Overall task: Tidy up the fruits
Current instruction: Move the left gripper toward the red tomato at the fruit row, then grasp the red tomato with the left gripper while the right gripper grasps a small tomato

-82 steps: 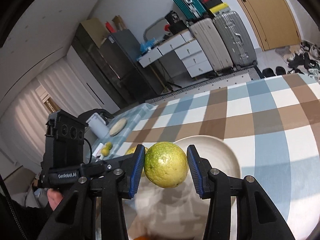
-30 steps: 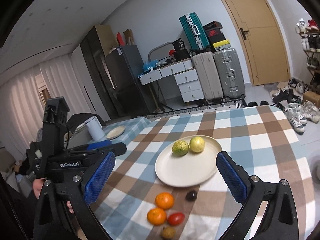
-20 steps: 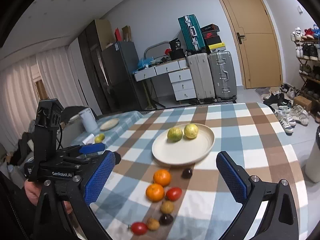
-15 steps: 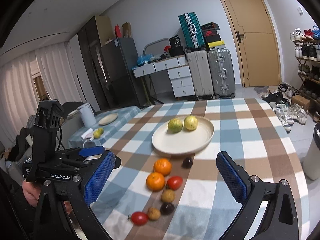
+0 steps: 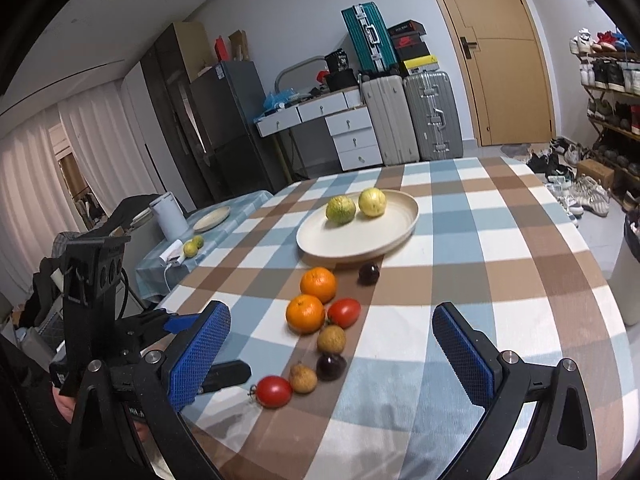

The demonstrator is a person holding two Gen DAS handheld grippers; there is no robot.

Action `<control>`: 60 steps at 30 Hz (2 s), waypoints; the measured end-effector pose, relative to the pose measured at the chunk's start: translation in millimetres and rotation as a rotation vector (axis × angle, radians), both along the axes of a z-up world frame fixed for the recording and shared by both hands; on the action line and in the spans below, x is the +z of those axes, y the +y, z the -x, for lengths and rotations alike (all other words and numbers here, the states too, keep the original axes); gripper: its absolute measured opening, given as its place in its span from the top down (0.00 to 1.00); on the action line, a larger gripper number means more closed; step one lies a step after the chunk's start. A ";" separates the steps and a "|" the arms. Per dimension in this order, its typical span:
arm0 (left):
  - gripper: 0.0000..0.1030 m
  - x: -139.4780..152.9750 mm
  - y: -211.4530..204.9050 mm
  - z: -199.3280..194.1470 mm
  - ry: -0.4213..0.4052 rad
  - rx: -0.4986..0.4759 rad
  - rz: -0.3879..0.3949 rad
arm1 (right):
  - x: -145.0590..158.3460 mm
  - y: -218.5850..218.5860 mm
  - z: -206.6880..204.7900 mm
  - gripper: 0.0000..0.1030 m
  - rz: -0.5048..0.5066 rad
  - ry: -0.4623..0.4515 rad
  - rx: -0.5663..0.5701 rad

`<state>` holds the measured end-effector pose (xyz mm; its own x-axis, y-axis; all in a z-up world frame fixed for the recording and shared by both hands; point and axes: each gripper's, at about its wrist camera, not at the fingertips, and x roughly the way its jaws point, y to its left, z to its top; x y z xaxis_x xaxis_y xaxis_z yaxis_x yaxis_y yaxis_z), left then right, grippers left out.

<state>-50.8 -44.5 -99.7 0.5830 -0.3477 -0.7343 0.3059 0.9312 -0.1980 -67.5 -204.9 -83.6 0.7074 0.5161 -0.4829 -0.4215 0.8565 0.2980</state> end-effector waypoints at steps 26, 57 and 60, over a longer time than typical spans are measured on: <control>0.75 -26.9 -17.4 -1.1 0.086 -0.183 0.059 | -19.1 -2.4 -0.9 0.00 -0.004 0.061 -0.013; 0.75 -8.3 61.3 -20.5 0.034 -0.053 0.182 | -37.3 10.8 -72.5 0.00 -0.057 0.217 0.017; 0.75 -6.8 69.8 -22.9 0.031 -0.036 0.190 | -41.7 15.2 -83.5 0.00 -0.058 0.234 0.019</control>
